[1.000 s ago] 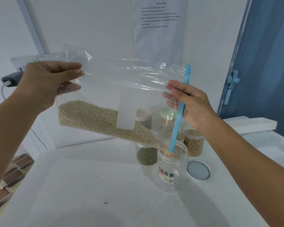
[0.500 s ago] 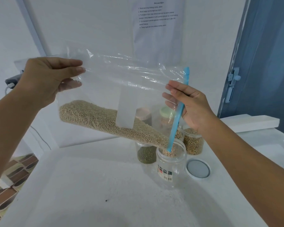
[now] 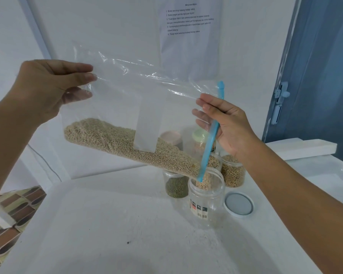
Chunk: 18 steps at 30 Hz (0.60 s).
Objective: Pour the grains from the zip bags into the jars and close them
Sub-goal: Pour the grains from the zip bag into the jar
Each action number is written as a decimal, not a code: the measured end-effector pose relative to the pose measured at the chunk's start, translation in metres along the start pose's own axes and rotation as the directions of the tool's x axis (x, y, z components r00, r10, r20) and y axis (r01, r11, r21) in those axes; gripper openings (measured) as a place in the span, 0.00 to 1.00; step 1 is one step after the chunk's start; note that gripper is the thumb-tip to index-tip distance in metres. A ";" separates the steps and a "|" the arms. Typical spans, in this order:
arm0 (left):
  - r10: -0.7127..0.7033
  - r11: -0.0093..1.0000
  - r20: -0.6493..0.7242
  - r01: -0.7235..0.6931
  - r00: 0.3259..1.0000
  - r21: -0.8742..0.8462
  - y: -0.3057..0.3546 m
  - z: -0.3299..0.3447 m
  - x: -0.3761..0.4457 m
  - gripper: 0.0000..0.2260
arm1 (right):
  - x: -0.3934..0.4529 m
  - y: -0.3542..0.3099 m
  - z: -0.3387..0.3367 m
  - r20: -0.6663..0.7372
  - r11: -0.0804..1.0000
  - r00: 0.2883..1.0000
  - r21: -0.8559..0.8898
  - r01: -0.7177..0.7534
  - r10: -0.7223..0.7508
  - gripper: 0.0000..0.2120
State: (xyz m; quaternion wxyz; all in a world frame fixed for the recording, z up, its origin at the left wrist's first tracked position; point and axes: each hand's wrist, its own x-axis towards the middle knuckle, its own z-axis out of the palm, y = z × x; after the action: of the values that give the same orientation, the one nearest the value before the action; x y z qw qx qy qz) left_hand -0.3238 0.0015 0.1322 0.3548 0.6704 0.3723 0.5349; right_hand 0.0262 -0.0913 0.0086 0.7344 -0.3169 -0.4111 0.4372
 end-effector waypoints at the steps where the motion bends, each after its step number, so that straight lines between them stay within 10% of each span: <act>1: 0.001 1.000 0.000 -0.001 1.000 -0.001 0.000 0.000 0.000 0.10 | 0.000 0.000 0.000 0.000 1.000 1.000 0.000 0.000 0.000 0.12; 18: 0.019 1.000 0.009 -0.019 1.000 -0.007 -0.001 -0.002 0.006 0.08 | 0.002 0.005 0.003 -0.017 1.000 1.000 0.003 -0.007 0.007 0.11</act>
State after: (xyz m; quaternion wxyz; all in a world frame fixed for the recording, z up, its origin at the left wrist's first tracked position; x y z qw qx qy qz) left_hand -0.3246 0.0069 0.1344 0.3537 0.6749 0.3626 0.5365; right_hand 0.0218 -0.0867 0.0065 0.7369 -0.3212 -0.4029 0.4376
